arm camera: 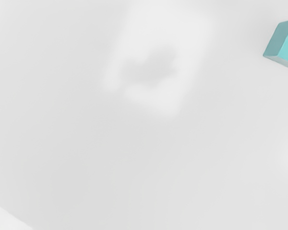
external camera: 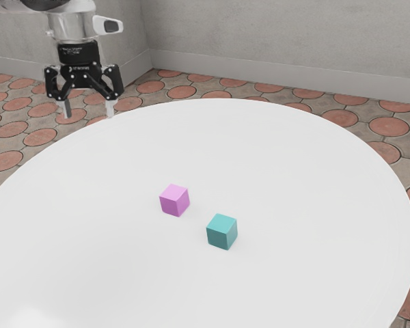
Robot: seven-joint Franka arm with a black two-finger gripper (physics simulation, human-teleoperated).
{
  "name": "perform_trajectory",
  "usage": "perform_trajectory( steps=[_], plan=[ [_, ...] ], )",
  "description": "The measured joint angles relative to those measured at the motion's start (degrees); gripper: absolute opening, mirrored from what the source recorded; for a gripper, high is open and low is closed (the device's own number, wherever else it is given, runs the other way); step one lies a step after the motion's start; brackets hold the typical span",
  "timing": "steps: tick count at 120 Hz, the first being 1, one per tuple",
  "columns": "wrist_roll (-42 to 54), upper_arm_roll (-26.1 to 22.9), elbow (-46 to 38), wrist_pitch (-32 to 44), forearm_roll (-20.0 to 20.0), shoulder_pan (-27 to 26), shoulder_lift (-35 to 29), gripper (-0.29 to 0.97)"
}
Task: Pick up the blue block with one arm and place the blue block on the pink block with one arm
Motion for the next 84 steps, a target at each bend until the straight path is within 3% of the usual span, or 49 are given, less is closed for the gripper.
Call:
perform_trajectory(
  steps=[10, 23, 36, 63, 84],
  plan=[
    [-2.46, -0.22, 0.15, 1.84, -0.09, -0.10, 1.23, 0.68],
    [-5.06, -2.26, -5.98, 4.76, -0.05, 0.60, -3.62, 0.68],
    [-6.66, -2.42, -11.07, 5.52, 0.96, -3.77, -7.33, 0.68],
    [-7.51, -2.82, -12.10, 16.60, 0.79, -5.74, 9.15, 0.68],
    [-6.43, -3.35, -14.17, 29.08, -1.02, -6.96, 14.23, 0.68]
  ],
)
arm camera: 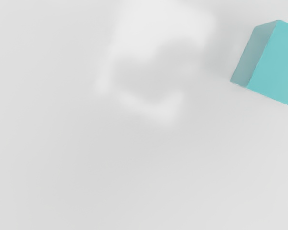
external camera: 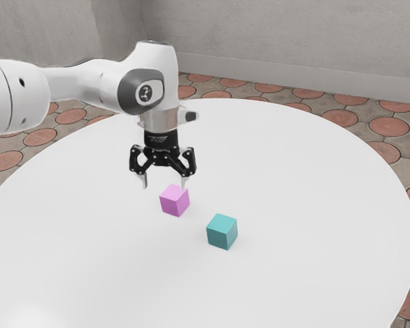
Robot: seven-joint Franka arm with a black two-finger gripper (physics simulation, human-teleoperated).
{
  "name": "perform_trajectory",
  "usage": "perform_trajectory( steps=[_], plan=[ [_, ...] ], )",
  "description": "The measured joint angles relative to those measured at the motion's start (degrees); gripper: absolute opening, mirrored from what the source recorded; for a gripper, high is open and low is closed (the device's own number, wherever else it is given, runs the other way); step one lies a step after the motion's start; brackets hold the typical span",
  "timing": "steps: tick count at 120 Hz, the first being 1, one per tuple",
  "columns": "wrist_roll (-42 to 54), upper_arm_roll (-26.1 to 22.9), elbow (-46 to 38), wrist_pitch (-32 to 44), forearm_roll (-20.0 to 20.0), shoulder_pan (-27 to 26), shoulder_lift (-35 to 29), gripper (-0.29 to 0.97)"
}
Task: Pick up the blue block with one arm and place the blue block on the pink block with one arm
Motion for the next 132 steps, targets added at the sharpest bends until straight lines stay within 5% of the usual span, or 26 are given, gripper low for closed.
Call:
perform_trajectory(
  steps=[17, 44, 132],
  plan=[
    [0.69, -0.73, 5.73, 5.40, -1.49, -2.05, 7.16, 0.68],
    [3.47, -0.91, 4.76, 9.90, -4.90, -3.03, 10.08, 0.68],
    [26.57, -2.42, 11.09, 15.93, -5.70, -1.15, 21.80, 0.68]
  ],
)
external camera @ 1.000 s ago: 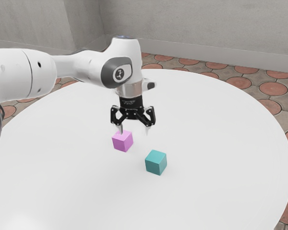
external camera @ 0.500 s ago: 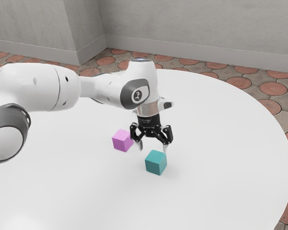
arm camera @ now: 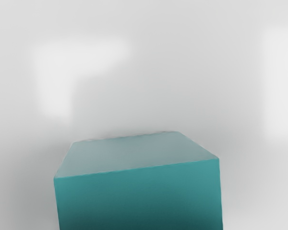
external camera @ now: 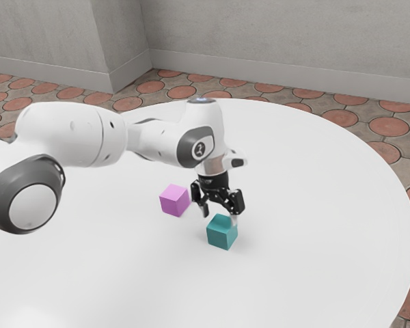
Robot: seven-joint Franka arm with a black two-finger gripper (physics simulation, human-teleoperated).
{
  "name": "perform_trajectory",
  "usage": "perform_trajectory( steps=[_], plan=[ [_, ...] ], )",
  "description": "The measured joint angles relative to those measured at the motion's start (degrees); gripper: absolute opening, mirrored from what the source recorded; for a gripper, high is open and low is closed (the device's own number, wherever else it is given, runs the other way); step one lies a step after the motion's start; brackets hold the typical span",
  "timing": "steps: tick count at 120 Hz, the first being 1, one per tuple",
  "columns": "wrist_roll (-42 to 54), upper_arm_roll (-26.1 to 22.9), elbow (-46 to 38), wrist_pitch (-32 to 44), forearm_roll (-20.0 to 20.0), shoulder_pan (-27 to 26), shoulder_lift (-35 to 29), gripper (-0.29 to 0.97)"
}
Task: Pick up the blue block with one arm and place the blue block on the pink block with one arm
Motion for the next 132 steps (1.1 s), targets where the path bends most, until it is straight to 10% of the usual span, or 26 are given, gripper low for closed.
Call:
perform_trajectory(
  steps=[132],
  plan=[
    [0.94, 0.45, -2.08, 1.92, -4.83, 0.39, 2.60, 0.68]
  ],
)
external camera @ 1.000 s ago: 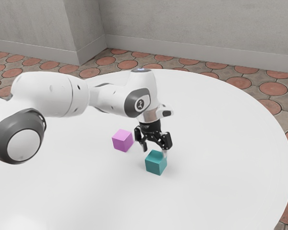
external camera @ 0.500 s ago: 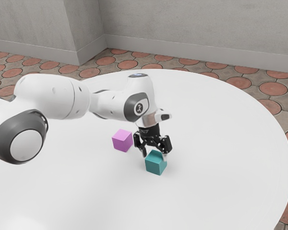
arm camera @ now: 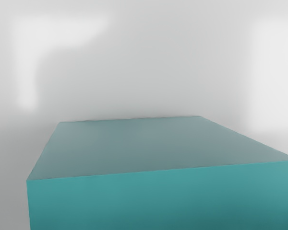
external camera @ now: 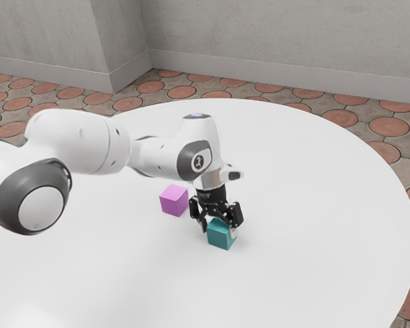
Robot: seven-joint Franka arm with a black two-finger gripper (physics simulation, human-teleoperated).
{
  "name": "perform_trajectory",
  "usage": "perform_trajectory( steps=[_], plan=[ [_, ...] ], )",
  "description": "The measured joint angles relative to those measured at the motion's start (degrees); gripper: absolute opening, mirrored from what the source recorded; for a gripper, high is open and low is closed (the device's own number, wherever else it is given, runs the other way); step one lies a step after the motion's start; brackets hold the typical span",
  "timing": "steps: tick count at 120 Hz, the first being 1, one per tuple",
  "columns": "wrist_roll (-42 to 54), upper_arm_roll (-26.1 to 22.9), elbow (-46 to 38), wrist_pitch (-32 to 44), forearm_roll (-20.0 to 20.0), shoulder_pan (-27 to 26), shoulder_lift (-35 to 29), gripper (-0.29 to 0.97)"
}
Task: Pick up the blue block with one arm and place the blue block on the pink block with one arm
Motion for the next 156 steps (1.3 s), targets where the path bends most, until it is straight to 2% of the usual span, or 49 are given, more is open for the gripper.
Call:
perform_trajectory(
  steps=[44, 66, 81, 96, 108, 138, 156],
  plan=[
    [3.08, 0.00, 0.42, 0.59, 0.20, -0.09, 0.75, 0.68],
    [4.12, 0.02, 0.36, 0.80, 0.33, -0.15, 0.56, 0.43],
    [4.51, 0.31, 0.13, 0.89, 0.92, -0.13, -1.43, 0.37],
    [4.59, 2.42, -1.54, 0.75, 4.31, 1.64, -8.20, 0.35],
    [4.79, 3.13, -1.82, -0.11, 5.97, 5.07, -10.44, 0.36],
    [6.21, 3.89, 0.93, -1.16, 6.95, 9.57, -7.57, 0.37],
    [7.04, 3.95, 3.70, -1.37, 6.98, 10.13, -4.97, 0.37]
  ],
)
